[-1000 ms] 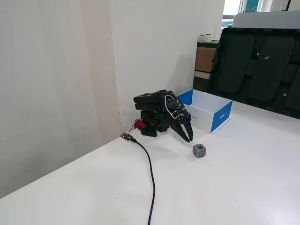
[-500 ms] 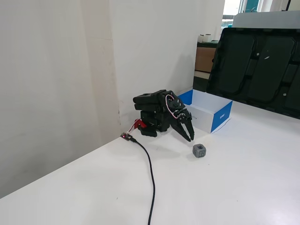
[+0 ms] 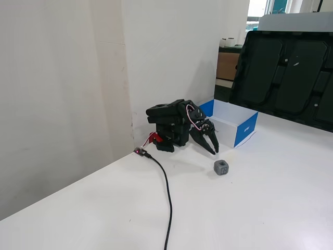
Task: Pick the gray block and keep it in the box.
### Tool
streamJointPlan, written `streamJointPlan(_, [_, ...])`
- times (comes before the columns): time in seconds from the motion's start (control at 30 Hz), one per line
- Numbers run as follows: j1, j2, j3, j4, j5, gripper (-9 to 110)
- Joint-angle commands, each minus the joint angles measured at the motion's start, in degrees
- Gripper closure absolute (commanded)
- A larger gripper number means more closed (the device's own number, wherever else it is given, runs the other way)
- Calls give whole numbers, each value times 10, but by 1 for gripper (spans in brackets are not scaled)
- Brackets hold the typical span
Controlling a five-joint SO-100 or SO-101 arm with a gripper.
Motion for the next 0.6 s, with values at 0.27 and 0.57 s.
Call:
streamJointPlan(0.27, [-4,-11,-83,-40,103,101])
streamJointPlan(0.57, [5,-259,-209,-69,161,101])
